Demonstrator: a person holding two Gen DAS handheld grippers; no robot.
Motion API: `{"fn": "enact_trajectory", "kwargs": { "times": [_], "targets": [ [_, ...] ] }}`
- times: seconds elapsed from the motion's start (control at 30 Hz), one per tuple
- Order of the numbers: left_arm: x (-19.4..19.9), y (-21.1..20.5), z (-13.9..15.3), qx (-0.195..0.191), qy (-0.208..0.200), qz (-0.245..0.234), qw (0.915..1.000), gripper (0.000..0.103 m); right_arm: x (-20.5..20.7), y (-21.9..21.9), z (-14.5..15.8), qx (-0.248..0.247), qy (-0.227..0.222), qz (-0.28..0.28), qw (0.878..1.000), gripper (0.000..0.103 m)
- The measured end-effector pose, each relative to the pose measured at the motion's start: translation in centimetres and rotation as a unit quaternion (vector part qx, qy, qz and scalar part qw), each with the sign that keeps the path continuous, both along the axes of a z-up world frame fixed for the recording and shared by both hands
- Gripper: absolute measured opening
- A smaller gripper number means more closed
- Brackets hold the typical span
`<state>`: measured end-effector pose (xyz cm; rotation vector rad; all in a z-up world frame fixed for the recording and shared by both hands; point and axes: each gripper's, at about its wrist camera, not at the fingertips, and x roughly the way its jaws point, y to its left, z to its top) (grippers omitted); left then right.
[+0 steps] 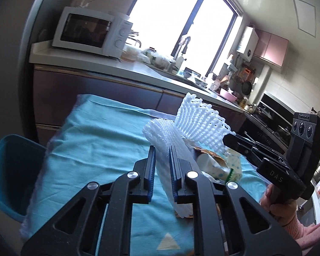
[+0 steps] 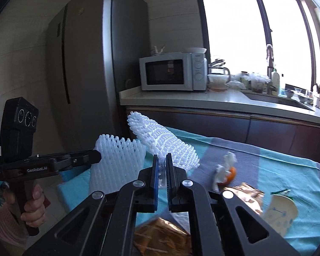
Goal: Collect trash
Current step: 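Carry the foam nets to the teal bin and open both grippers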
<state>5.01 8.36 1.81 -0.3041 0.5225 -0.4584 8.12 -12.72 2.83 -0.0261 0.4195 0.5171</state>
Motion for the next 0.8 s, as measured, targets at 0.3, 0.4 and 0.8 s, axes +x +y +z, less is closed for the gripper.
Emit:
{"fn": "enact_trajectory", "kwargs": {
  "times": [0.3,0.4,0.8],
  "targets": [
    [-1.6,13.6,-0.8,0.021,0.019,0.181,0.983,0.013,3.2,12.7,-1.0,-0.003,0.024,0.144,0.989,0.005],
    [-1.3,17.3,-1.9,0.026,0.036,0.227,0.9729,0.013,4.1,16.7,-1.6,-0.008,0.037,0.176,0.984,0.005],
    [2.5,24.1,-7.6,0.04,0.1,0.3,0.9477,0.014,7.9,26.6,-5.5,-0.026,0.133,0.238,0.962,0.005]
  ]
}}
